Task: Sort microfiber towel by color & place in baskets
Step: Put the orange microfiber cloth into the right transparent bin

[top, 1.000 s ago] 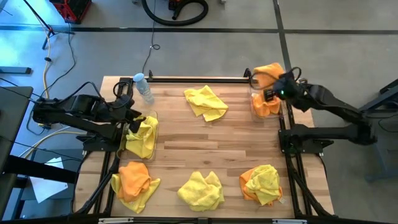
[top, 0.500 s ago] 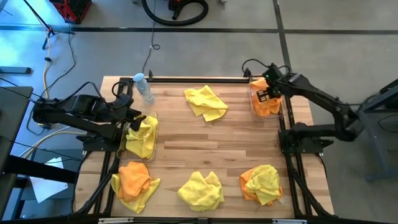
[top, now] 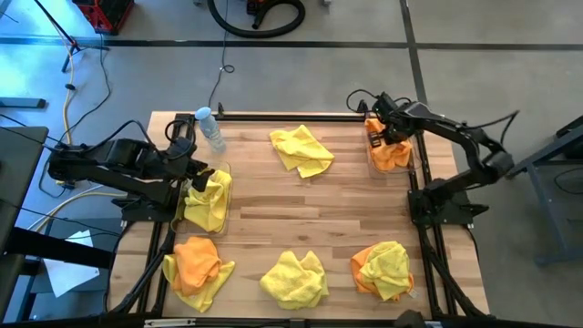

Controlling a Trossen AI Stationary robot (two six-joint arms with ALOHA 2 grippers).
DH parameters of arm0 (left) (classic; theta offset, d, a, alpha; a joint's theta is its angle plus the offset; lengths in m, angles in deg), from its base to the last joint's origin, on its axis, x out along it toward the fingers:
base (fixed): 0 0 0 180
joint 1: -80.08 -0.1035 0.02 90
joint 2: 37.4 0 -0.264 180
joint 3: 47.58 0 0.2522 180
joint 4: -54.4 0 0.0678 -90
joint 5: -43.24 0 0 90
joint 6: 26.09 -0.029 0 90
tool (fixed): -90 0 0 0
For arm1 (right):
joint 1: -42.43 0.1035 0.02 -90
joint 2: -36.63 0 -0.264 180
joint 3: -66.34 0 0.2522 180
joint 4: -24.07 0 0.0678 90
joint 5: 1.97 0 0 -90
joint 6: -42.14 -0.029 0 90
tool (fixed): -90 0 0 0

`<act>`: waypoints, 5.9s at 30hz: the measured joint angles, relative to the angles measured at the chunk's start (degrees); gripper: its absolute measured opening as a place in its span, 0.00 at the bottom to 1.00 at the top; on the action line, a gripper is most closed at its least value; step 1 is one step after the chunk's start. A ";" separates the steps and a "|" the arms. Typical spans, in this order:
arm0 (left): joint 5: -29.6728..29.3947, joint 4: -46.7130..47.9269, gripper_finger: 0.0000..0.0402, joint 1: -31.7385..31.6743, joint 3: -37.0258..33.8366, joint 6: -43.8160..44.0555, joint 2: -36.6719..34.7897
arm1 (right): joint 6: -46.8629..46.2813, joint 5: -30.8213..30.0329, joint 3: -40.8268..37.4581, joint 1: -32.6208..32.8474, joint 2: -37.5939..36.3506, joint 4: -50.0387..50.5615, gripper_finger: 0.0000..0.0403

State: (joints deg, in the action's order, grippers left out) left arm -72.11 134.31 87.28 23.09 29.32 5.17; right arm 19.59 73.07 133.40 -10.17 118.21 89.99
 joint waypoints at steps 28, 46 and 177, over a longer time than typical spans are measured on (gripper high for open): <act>-0.45 0.01 0.41 0.00 0.00 -0.15 0.02 | -5.93 5.83 3.80 3.52 -10.85 3.09 0.44; -0.15 -0.02 0.41 0.02 0.00 -17.60 10.82 | -18.07 7.70 3.80 25.21 -12.29 5.36 0.44; 42.52 -30.24 0.00 -20.46 44.41 -52.04 55.06 | 14.75 -22.08 -1.53 59.04 -5.49 -60.22 0.40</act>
State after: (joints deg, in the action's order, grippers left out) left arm -29.59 104.08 66.82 67.50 -22.71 60.23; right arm 34.34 50.99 131.87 48.87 112.72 29.78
